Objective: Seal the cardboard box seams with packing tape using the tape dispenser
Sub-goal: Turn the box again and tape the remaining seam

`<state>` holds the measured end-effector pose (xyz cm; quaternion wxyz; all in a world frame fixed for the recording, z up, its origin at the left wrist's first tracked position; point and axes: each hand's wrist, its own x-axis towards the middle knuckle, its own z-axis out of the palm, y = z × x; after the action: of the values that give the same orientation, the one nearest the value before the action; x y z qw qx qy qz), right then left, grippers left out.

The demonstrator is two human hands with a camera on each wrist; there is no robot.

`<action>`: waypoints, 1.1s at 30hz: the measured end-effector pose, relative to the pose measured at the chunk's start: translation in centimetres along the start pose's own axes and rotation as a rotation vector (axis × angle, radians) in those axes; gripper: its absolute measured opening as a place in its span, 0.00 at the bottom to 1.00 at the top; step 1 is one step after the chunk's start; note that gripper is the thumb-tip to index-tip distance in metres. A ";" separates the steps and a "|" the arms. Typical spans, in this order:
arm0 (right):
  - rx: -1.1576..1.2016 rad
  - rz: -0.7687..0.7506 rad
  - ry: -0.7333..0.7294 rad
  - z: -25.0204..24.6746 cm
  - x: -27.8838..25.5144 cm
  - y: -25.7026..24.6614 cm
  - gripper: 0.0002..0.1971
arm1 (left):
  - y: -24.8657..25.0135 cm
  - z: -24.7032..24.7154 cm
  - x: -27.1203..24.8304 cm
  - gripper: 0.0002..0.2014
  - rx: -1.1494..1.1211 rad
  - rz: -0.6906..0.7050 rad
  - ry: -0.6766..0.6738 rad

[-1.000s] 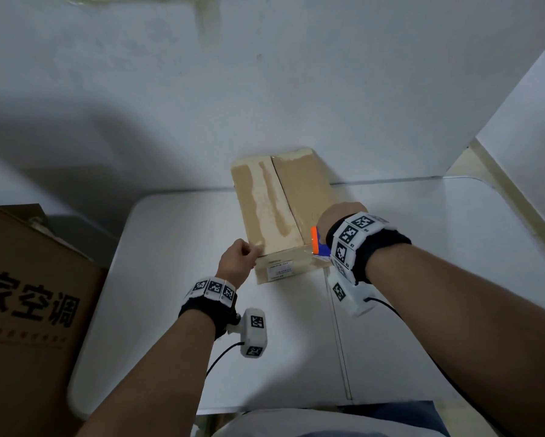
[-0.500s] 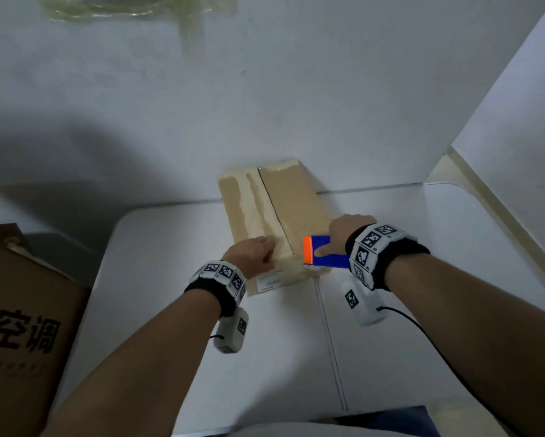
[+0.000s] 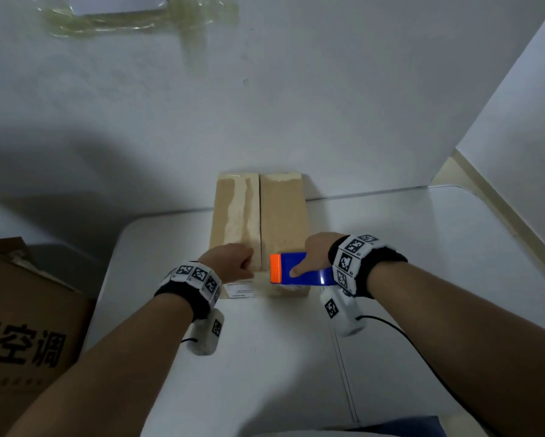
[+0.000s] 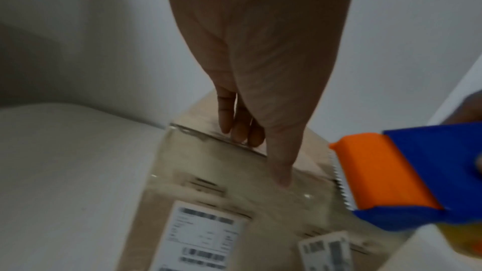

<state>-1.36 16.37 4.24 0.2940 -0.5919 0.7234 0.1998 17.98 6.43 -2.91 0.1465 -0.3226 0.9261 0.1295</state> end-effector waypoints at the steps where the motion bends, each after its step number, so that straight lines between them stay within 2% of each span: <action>1: 0.003 0.004 0.005 0.1 0.1 0.1 0.27 | 0.8 0.1 0.5 0.12 -0.009 0.024 -0.005; 4: -0.025 -0.005 -0.019 0.4 -0.1 0.1 0.27 | 2.4 0.6 1.7 0.11 -0.008 0.070 -0.010; 7: -0.053 -0.023 -0.039 1.0 -0.3 0.2 0.28 | 2.4 0.9 2.4 0.09 -0.008 0.052 -0.012; 25: 0.004 -0.037 0.094 2.7 -0.7 1.4 0.26 | 2.0 0.7 3.1 0.17 0.004 0.014 -0.103; 33: 0.034 0.025 0.082 2.7 -2.3 6.3 0.27 | 2.6 -0.1 3.2 0.20 0.041 -0.012 -0.153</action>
<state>-6.66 21.22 3.36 0.2718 -0.5855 0.7453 0.1667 13.92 6.56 -3.60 0.2244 -0.3141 0.9127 0.1339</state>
